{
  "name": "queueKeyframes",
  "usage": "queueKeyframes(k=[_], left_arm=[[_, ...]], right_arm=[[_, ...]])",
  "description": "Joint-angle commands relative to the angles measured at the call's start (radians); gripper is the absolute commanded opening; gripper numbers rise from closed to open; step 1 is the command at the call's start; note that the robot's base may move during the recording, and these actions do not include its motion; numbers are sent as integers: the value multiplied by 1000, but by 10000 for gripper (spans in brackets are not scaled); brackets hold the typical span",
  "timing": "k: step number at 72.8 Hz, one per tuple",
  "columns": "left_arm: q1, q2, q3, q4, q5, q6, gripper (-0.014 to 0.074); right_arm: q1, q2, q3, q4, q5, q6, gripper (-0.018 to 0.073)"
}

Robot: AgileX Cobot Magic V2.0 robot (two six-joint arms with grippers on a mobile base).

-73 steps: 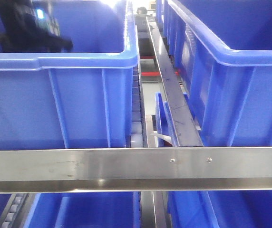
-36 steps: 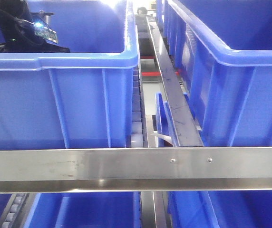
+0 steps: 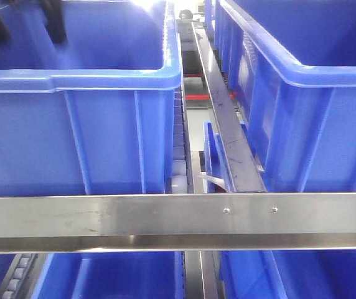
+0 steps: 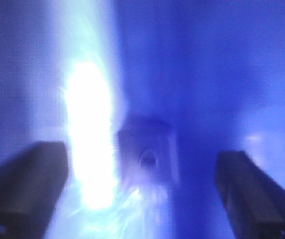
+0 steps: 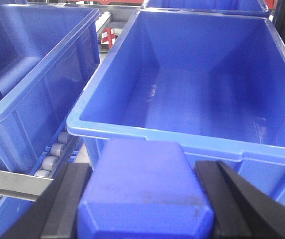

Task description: Pick and sort blue part to right shelf

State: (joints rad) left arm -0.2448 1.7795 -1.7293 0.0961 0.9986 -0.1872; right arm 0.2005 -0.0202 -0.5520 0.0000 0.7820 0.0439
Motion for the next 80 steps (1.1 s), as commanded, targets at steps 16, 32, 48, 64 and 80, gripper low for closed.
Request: queueKeyframes(k=[16,32,48,64,80], left_arm=[[1,-367,271,45,-153,15,283],[1,-690,596,74,-356,15,179],[1,-944,856,83,-522,15,133],[1,-1180,1033,85,-657,15,133],[1,-1396,1099,85,-676,15,133]], right_arm=[[-1,19,-25,0,-98,-6,215],[-1,19,-25,0,-98,-6,215],[-1,19,-25,0,-98,-6,215],[-1,19,-25,0,-99,-6,215],[-1,19,-25,0,-100,-6,215]])
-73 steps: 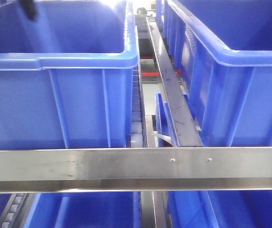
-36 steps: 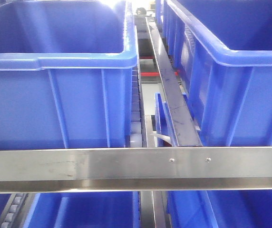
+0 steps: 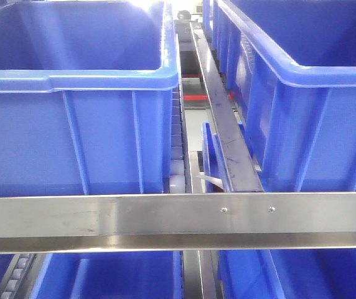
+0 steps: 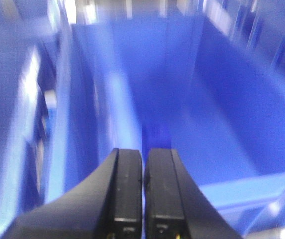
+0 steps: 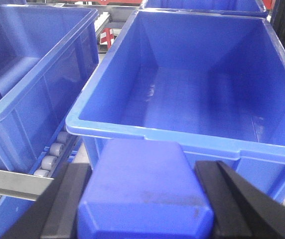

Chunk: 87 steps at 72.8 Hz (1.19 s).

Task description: Pick and sort blue part to right shelf

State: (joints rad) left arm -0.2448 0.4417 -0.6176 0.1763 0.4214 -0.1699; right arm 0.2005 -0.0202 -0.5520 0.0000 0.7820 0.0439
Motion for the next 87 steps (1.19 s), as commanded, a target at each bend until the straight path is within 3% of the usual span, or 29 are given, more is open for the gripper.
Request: queueKeyframes(k=[1,12,26,34,47,65,87], left_arm=[[1,-71,-10,5,-99,-2,133],[1,-197,6,5,-95,-2,133],[1,-218,7,5,-93,-2,133],[1,-218,7,5,-97,-2,133],[1,-218,7,5,-97,-2,133],[1,-218,7,5,-97,-2,133],[1,-218,7,5,-97,-2,133]], right_arm=[[-1,19,-25,0,-100,-6,215],[-1,19,-25,0,-106,-6,215],[-1,64,-46,10,-197,9,215],[-1,228,-115,13,-197,80,215],[-1,559,-293,13,-189,82,215],[-10,1003,-601,0,1,82,215],[-94,1426,-861,-187,26,81,215]])
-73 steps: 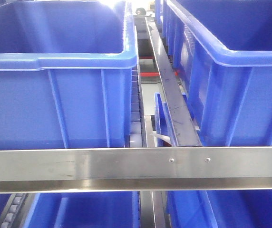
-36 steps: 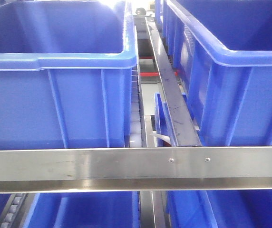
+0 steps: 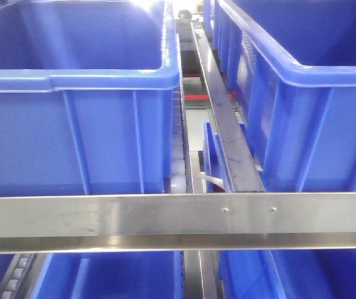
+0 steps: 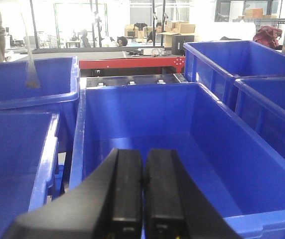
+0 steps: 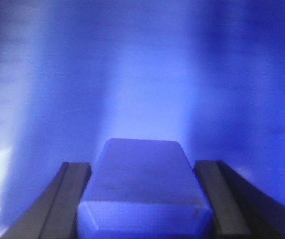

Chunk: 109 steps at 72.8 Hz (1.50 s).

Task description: Pick and sort blue part to right shelf

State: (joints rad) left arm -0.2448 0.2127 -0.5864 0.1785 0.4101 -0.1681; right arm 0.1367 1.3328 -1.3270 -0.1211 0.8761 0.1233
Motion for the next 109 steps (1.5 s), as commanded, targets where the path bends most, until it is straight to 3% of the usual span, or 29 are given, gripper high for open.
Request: queueKeyframes(k=[1,23,44,50,65,92,98,109], left_arm=[[1,11,-24,3,-84,-4,133],[1,11,-24,3,-84,-4,133],[1,11,-24,3,-84,-4,133],[1,11,-24,3,-84,-4,133],[1,11,-24,3,-84,-4,133],[1,11,-24,3,-84,-4,133],[1,11,-24,3,-84,-4,133],[1,11,-24,20,-84,-4,133]], right_arm=[[-32,82,-90,-69,-73,1,215],[-104,424,-201,-73,-189,1,215],[-119,560,-201,-72,-308,1,224],[-119,569,-201,-70,-315,1,303],[-119,565,-202,-69,-305,1,624],[-119,346,-185,-65,-207,1,575],[-119,276,-145,-49,-191,1,468],[-119,122,6,-32,-205,1,185]])
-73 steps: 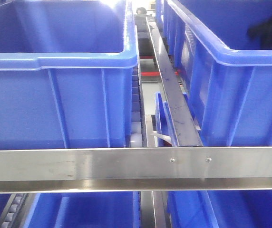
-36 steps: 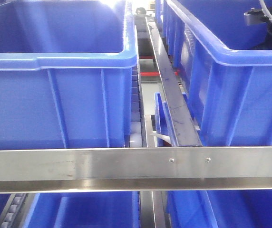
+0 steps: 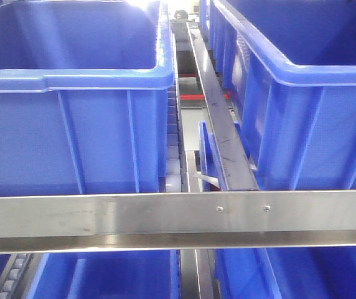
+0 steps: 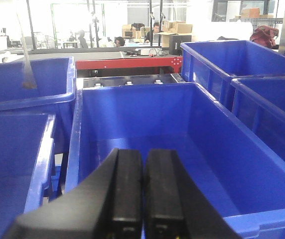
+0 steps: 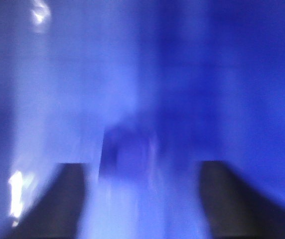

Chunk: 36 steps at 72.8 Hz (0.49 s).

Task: Pick and sort blue part to right shelf
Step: 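Lower the right gripper's bottle into a blue bin and open it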

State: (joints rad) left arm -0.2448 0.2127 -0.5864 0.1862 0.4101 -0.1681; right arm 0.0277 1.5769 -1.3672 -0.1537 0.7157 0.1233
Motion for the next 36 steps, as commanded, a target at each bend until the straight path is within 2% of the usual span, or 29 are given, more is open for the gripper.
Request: queueKeyframes(k=[1,9,36], left_arm=[[1,11,-24,12,-84,-4,133],[1,11,-24,12,-84,-4,133],[1,11,-24,12,-84,-4,133]], right_arm=[[-10,-138,63,1,-46,1,164],[-10,-280,213,1,-93,1,34],[-10,-805,628,1,-230,1,36]])
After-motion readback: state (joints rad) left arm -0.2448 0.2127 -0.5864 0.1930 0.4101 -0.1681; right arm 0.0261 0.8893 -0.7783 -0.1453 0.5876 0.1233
